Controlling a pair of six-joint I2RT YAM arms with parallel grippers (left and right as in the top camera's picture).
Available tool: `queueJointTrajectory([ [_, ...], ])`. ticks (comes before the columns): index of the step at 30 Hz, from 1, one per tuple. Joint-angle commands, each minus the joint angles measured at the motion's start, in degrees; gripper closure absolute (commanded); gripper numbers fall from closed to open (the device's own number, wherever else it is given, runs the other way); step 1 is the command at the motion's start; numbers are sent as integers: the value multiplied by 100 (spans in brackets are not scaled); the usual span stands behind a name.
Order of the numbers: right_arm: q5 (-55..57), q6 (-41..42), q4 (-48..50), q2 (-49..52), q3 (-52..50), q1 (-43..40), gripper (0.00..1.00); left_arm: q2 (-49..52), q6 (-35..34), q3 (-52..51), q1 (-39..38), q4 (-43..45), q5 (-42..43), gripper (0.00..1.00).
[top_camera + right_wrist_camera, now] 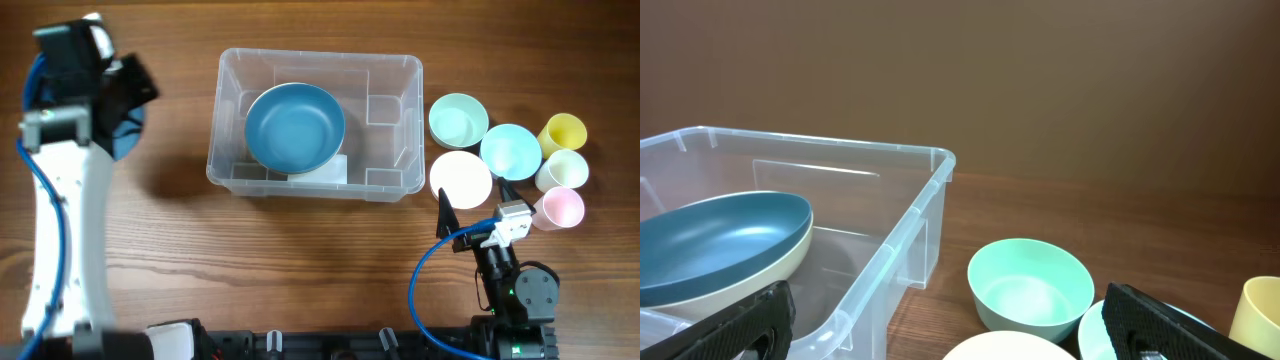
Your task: Pack container
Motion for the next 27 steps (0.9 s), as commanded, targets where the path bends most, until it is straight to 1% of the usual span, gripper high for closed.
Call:
queueJointTrajectory([
  [1,-94,-46,15,2,-31,26,1,-391,37,109,-1086,13,190,96],
  [5,-94,-46,15,2,-31,26,0,-433,59,107,-2280,50,-63,96],
  [7,-94,-48,15,2,-31,26,0,-358,59,107,-2743,57,-258,96],
  [12,-94,-44,15,2,-31,26,0,0,59,107,-3552,55,-439,96],
  [16,-94,-46,15,2,-31,26,0,507,57,107,-3814,83,-459,96],
  [21,-94,-48,15,2,-31,26,0,1447,59,107,-3851,415,-457,96],
  [27,-94,-46,15,2,-31,26,0,2000,59,107,-3851,815,-457,96],
])
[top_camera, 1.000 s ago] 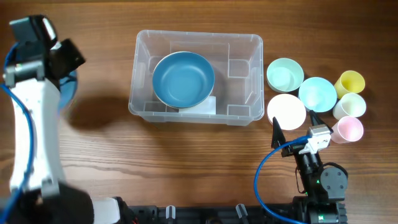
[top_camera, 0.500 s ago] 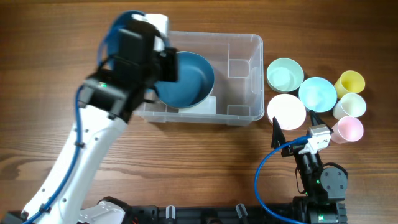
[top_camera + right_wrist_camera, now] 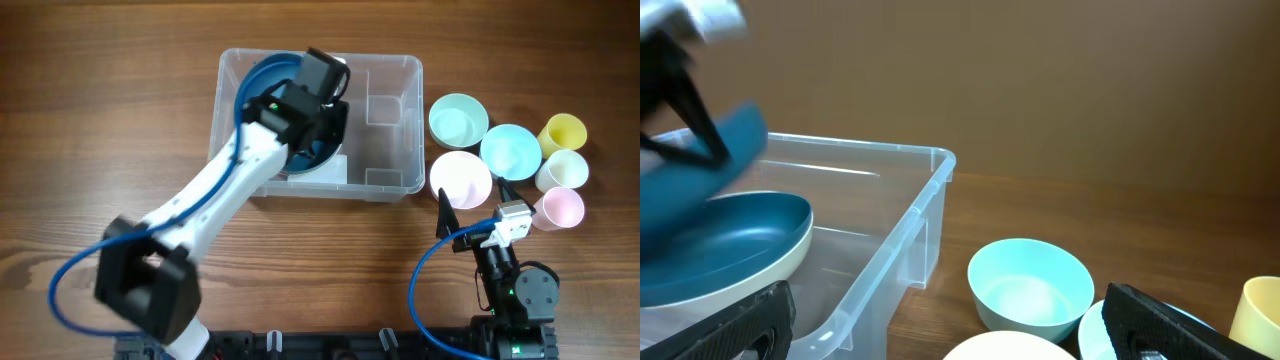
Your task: Pack container
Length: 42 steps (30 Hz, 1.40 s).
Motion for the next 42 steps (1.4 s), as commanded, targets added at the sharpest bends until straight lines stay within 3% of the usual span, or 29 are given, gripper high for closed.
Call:
queueJointTrajectory([
  [1,-94,-48,15,2,-31,26,0,221,57,105,-11,170,-103,96],
  [3,-94,-46,15,2,-31,26,0,249,57,105,-11,168,-105,95],
  [4,-94,-48,15,2,-31,26,1,249,59,105,-4,166,-107,82],
  [5,-94,-46,15,2,-31,26,0,249,63,105,2,168,-109,64],
  [6,-94,-44,15,2,-31,26,0,247,118,105,7,173,-107,34],
  [7,-94,-46,15,2,-31,26,0,247,240,105,7,173,-109,23],
  [8,-94,-46,15,2,-31,26,0,247,367,105,7,170,-111,2],
  [20,-94,-46,15,2,-31,26,0,157,466,105,7,81,66,1],
  [27,-94,-48,15,2,-31,26,0,-675,238,107,407,-234,-249,0],
  [32,-94,-46,15,2,-31,26,0,-1484,-153,107,1217,-634,-313,0],
  [37,-94,-46,15,2,-31,26,0,-2127,-992,105,2677,-1283,-319,0],
  [42,-94,-44,15,2,-31,26,0,-2240,-1043,105,3945,-1655,-319,0],
])
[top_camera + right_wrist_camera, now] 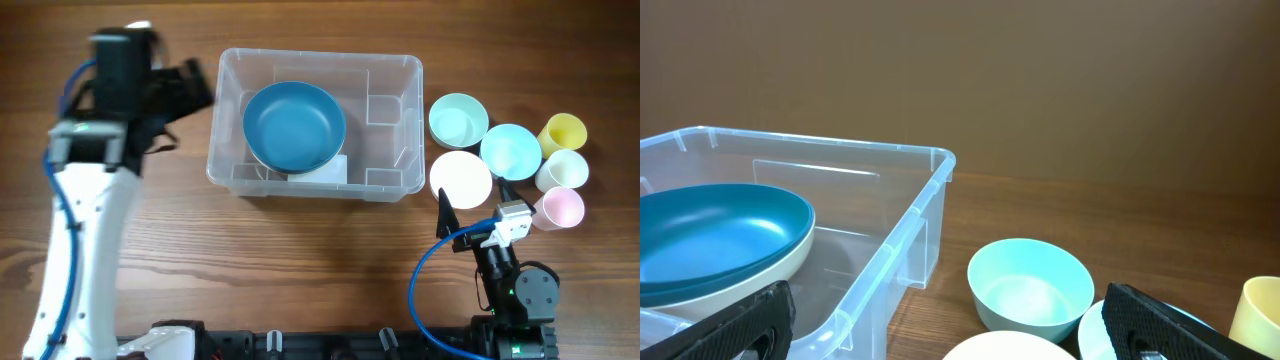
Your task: Pack container
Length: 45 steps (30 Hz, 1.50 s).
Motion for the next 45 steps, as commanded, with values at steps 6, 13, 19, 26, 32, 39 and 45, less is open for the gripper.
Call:
queueJointTrajectory([
  [6,-94,-46,15,2,-31,26,0,-55,-304,72,1606,-479,-37,0],
  [13,-94,-46,15,2,-31,26,0,-55,-302,72,1825,-492,-39,0],
  [19,-94,-48,15,2,-31,26,0,-55,-304,72,1825,-492,-39,0],
  [26,-94,-46,15,2,-31,26,0,-55,-304,72,1825,-492,-39,0],
  [32,-94,-46,15,2,-31,26,0,-55,-304,72,1825,-492,-39,0],
  [39,175,-42,153,2,-33,26,0,-55,-304,72,1825,-492,-39,0],
  [45,168,920,579,0,72,26,0,-55,-304,72,1825,-492,-39,0],
])
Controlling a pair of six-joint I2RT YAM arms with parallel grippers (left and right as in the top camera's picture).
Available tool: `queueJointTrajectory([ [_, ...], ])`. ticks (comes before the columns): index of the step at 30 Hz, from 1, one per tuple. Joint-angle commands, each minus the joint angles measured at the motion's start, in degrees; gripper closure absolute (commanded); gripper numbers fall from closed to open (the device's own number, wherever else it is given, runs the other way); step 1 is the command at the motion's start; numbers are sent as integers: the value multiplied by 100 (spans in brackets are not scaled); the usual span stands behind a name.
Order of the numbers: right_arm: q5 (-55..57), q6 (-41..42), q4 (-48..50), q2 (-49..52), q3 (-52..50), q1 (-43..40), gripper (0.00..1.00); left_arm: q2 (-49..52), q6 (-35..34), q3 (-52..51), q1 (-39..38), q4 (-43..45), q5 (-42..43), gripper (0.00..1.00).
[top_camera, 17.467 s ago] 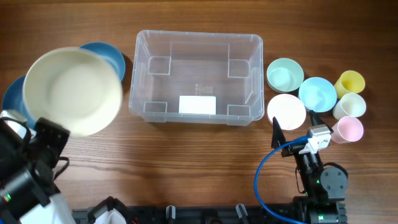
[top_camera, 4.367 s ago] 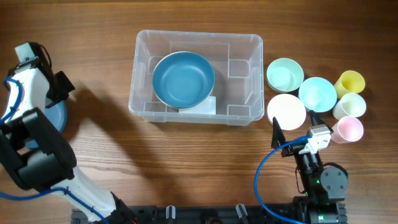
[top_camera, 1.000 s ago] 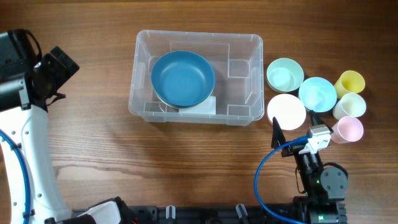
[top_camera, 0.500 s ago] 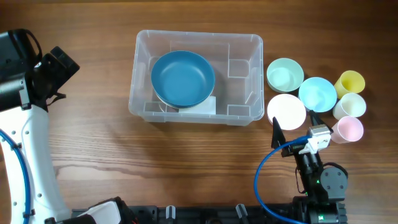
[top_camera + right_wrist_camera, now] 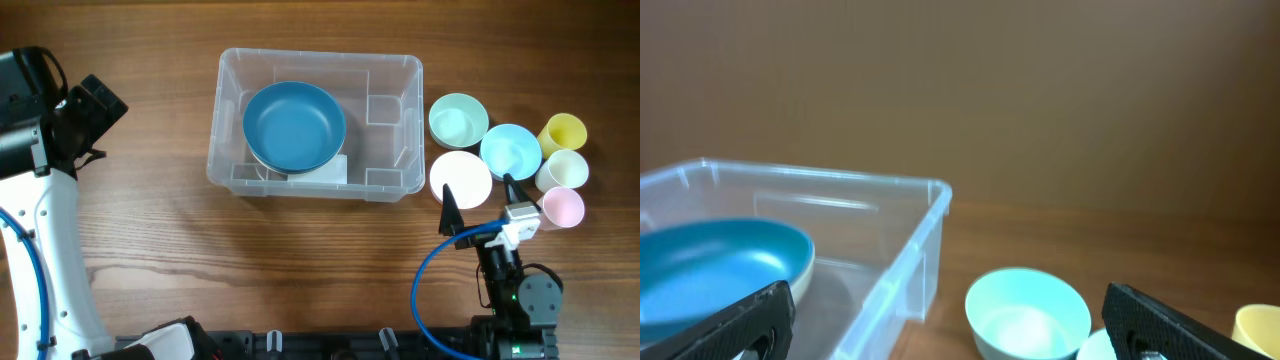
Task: Pack container
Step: 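Move the right gripper over the cups toward the pink bowl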
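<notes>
The clear plastic container (image 5: 390, 70) stands at the table's middle with a stack of blue plates (image 5: 294, 125) in it, and the stack also shows at the left of the right wrist view, blue plates (image 5: 710, 268) behind the container wall (image 5: 915, 245). My left gripper (image 5: 97, 110) hangs open and empty near the table's left edge, well away from the container. My right gripper (image 5: 482, 202) stands open just in front of the white bowl (image 5: 460, 178), nothing between its fingers (image 5: 745, 322).
Right of the container sit a mint bowl (image 5: 458, 120), seen too in the wrist view as the mint bowl (image 5: 1027, 312), and a light blue bowl (image 5: 510, 151). Beyond them stand a yellow cup (image 5: 562, 133), a pale cup (image 5: 562, 170) and a pink cup (image 5: 563, 208).
My left arm has moved from just beside the container's left wall out toward the table's left edge. The right gripper has shifted slightly, and its view now sits a little higher.
My left gripper was at the far left holding a blue plate while one blue plate lay in the container. Then it was over the container with that plate. Then the plate lay on the stack and the gripper was empty beside the container, now farther left.
</notes>
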Motion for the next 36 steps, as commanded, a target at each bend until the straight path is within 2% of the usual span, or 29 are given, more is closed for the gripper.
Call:
queueJointTrajectory([
  [1,94,767,28,0,168,26,0,-48,-55,72,26,-4,7,0],
  [5,175,726,-599,2,831,26,0,-48,-52,72,26,-4,7,0],
  [11,1259,756,-2247,219,2540,26,0,-48,-52,72,26,-4,7,0],
  [14,1587,732,-3086,817,3388,26,0,-48,-52,72,26,-4,7,0],
  [18,1620,621,-3681,1932,4194,26,0,-48,-55,72,26,-4,7,0],
  [26,1169,592,-3871,4092,5110,26,0,-48,-52,72,26,-4,7,0],
  [36,798,702,-4212,5007,5108,26,0,-48,-55,72,26,-4,7,0],
])
